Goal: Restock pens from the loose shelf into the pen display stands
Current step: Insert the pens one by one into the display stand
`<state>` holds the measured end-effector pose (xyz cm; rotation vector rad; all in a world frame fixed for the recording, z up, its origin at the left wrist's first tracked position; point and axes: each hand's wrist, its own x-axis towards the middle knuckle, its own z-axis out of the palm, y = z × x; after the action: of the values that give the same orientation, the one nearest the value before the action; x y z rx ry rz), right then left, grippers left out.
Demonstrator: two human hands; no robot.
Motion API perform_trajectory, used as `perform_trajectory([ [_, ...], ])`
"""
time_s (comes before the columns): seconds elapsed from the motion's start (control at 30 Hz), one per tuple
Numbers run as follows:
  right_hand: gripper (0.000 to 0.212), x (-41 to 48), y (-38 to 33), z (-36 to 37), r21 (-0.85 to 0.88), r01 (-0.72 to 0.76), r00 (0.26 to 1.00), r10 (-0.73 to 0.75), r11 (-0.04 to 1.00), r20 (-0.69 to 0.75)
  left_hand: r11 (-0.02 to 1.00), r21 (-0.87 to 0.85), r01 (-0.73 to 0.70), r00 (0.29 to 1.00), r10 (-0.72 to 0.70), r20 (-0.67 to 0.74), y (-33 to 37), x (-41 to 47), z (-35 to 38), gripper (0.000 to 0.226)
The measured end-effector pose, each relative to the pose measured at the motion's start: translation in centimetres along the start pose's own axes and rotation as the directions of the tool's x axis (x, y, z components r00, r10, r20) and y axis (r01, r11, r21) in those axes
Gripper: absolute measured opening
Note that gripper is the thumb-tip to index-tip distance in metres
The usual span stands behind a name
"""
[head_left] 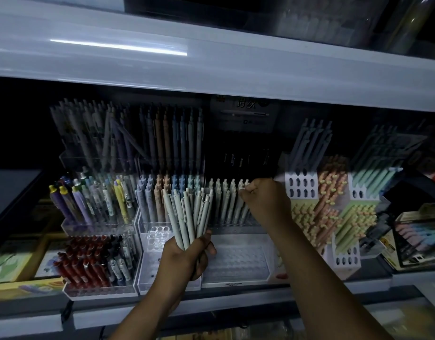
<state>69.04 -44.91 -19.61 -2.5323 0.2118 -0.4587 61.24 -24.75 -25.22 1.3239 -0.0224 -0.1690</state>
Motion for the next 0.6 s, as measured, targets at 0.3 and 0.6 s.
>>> perform_trajectory([
  [0.3,0.022,-1.9,-0.9,1.5,-0.103,0.036,0.981,-0.055,0.994,-0.188,1.0,-0.003,0.005,1.0,-0.005,-0.005,0.2,-0.3,0.2,0.034],
  [0.6,0.031,-2.0,-1.1,1.7,-0.236,0.058,0.988,-0.089,0.97,-0.122,1.0,0.012,0.007,1.0,-0.007,-0.015,0.1,-0.4,0.0,0.037],
])
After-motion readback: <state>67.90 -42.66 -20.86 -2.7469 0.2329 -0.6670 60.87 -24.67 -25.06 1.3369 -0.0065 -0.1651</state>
